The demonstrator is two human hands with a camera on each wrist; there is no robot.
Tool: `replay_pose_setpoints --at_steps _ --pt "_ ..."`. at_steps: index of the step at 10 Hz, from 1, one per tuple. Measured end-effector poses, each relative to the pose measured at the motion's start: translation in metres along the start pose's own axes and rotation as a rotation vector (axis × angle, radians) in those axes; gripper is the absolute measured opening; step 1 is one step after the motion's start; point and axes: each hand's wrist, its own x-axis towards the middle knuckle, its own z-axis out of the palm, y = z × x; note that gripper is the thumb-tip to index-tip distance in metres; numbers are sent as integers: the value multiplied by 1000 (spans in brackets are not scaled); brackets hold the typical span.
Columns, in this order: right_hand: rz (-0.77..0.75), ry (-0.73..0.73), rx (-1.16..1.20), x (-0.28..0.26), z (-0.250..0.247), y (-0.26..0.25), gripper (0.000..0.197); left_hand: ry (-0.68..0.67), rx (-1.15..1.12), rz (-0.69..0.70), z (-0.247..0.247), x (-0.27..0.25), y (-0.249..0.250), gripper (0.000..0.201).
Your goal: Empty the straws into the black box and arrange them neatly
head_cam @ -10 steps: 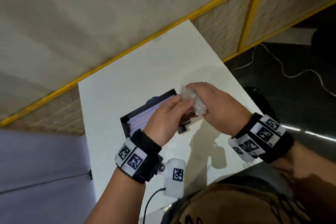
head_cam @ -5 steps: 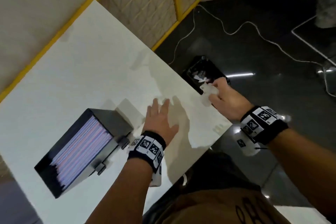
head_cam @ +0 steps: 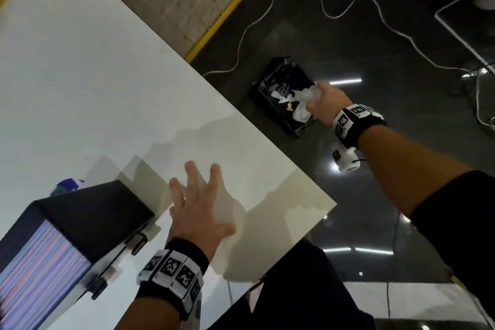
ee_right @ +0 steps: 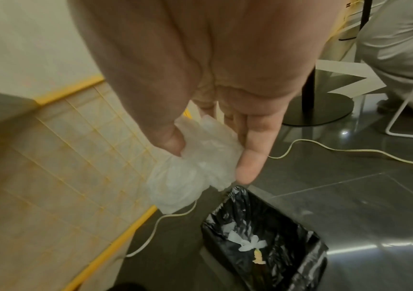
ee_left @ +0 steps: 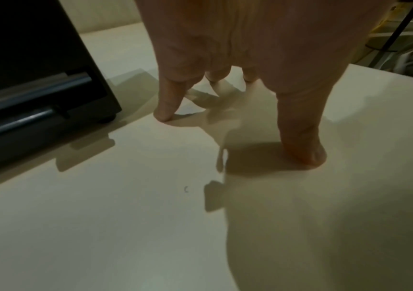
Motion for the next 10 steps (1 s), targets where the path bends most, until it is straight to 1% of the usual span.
replay_pose_setpoints --at_steps 1,2,3,4,6,7,8,9,10 --pt "57 -33 -62 45 7 0 64 -3 -6 1 2 2 -1 136" --pt "102 -23 -154 71 11 8 92 3 -18 5 4 3 -2 136" --pt "72 -49 -217 77 15 16 90 8 -21 2 5 3 -1 137" --pt "41 -125 -235 68 18 19 65 4 -7 5 5 3 -1 136" --pt "18 -192 -345 18 22 25 40 -13 5 11 4 0 1 135" --pt "-38 -208 -365 -16 15 20 35 -51 14 3 0 3 6 137" --pt "-102 -216 -375 -53 1 6 26 -62 68 -7 -3 2 8 141" --pt "-195 -194 -380 -87 -16 -11 24 -77 89 -24 -4 4 9 142" --pt "-326 -130 -396 -123 -37 -30 25 -85 105 -2 -6 2 11 136"
